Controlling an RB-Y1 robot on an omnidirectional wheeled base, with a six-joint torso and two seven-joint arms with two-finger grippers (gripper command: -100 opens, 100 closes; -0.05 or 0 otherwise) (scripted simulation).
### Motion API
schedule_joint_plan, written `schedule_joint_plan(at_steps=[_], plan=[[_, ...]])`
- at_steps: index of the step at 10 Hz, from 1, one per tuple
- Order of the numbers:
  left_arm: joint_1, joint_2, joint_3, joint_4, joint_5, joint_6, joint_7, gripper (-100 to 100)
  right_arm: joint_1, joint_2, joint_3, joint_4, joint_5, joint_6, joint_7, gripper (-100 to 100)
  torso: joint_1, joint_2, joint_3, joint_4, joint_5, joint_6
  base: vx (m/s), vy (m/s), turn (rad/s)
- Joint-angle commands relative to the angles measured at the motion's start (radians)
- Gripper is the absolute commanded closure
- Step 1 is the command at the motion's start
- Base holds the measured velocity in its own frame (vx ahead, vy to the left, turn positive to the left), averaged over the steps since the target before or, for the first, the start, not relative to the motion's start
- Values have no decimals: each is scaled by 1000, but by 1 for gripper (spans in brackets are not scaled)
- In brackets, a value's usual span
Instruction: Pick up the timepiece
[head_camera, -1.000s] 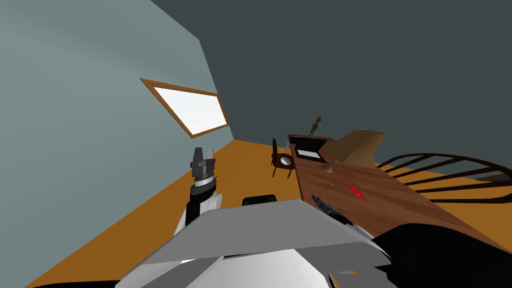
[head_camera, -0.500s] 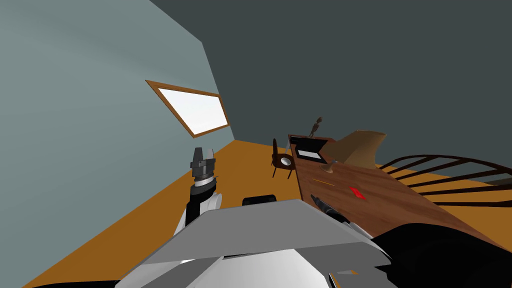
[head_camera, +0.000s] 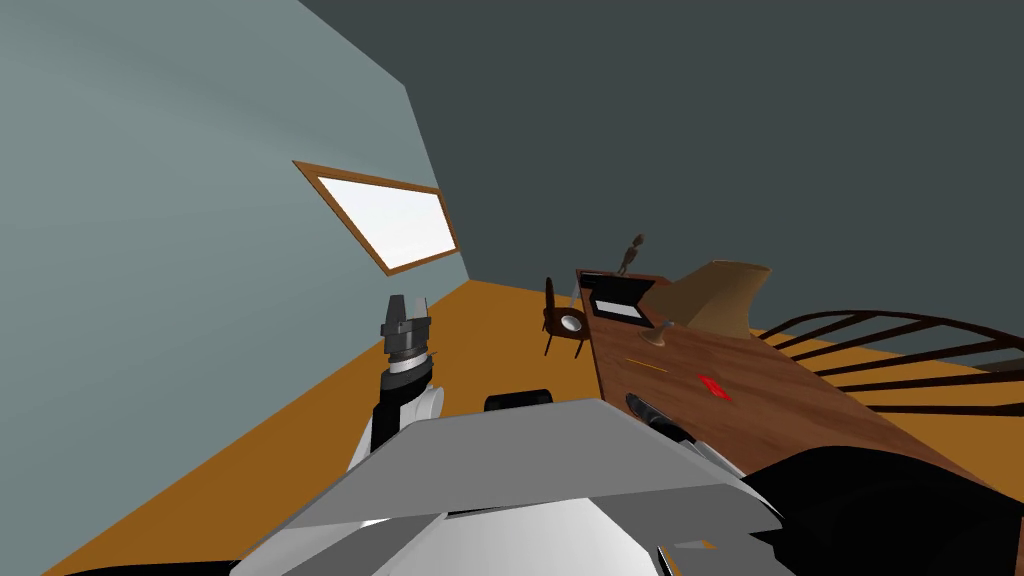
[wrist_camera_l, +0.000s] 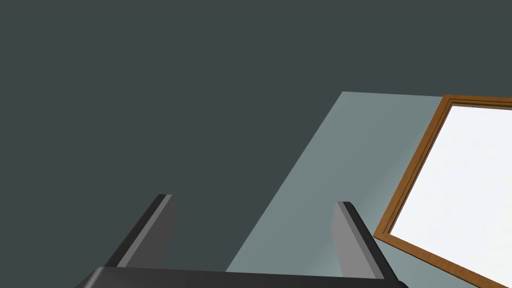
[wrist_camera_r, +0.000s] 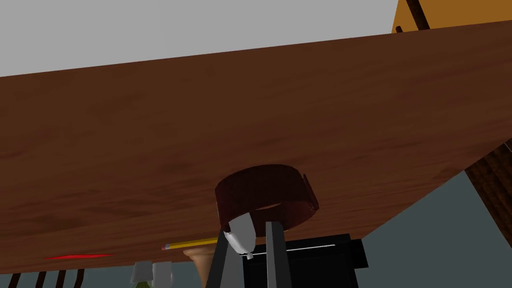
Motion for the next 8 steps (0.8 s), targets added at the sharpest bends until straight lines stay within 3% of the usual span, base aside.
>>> schedule_joint_plan(at_steps=[1, 3, 4, 5, 8], plan=[[0, 0, 0, 0, 0, 0, 0, 0, 0, 0, 0, 0, 0, 0, 0, 100, 0, 0, 0, 0, 0, 0, 0, 0, 0], [0, 0, 0, 0, 0, 0, 0, 0, -1, 0, 1, -1, 0, -1, 1, 100, -1, -1, -1, -1, 0, 1, 0, 0, 0], [0, 0, 0, 0, 0, 0, 0, 0, -1, 0, 1, -1, 0, -2, 1, 0, -1, -1, -1, -1, 0, 1, 0, 0, 0], [0, 0, 0, 0, 0, 0, 0, 0, 23, -9, 4, -31, -3, 4, -6, 100, -1, -1, -1, -1, 0, 1, 8, 15, -38], [0, 0, 0, 0, 0, 0, 0, 0, 65, -25, 8, -86, -6, 17, -16, 100, 1, -1, -1, -1, 0, 1, 6, 24, -31]])
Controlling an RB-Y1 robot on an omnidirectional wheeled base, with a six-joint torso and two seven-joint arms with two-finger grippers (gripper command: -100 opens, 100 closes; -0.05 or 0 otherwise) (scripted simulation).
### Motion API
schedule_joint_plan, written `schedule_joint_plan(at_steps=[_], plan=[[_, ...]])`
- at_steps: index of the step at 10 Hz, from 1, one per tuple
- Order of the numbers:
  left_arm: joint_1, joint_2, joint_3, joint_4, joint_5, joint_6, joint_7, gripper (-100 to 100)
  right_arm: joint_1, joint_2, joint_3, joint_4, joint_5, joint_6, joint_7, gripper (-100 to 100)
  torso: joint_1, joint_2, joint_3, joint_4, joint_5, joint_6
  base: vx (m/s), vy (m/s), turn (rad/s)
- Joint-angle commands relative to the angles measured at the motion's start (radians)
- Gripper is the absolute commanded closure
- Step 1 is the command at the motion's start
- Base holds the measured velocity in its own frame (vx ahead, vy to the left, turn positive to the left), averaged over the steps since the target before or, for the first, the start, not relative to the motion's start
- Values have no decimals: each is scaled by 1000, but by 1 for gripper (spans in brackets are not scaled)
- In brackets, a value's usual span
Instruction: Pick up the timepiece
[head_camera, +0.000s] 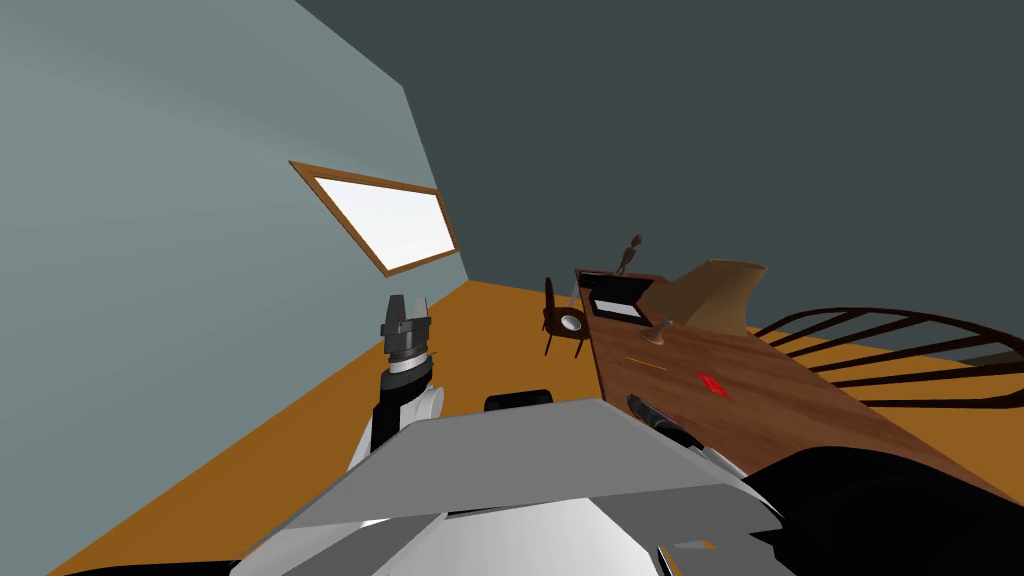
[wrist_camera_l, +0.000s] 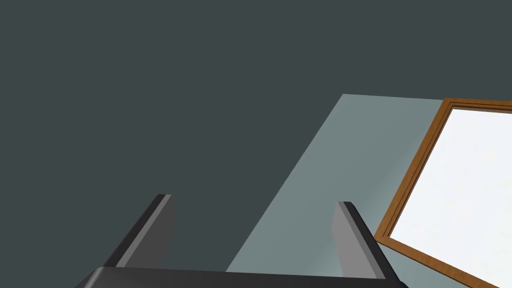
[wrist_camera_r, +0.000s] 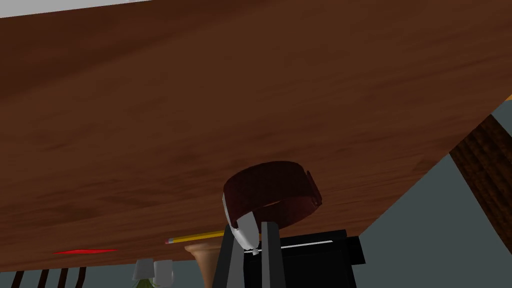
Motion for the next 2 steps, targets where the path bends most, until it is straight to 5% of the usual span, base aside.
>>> schedule_joint_plan(at_steps=[1, 2], plan=[[0, 0, 0, 0, 0, 0, 0, 0, 0, 0, 0, 0, 0, 0, 0, 100, 0, 0, 0, 0, 0, 0, 1, 9, -8], [0, 0, 0, 0, 0, 0, 0, 0, 2, -1, 0, -3, 0, 2, -1, 0, -1, 0, 0, 0, 0, 0, 0, 0, 0]])
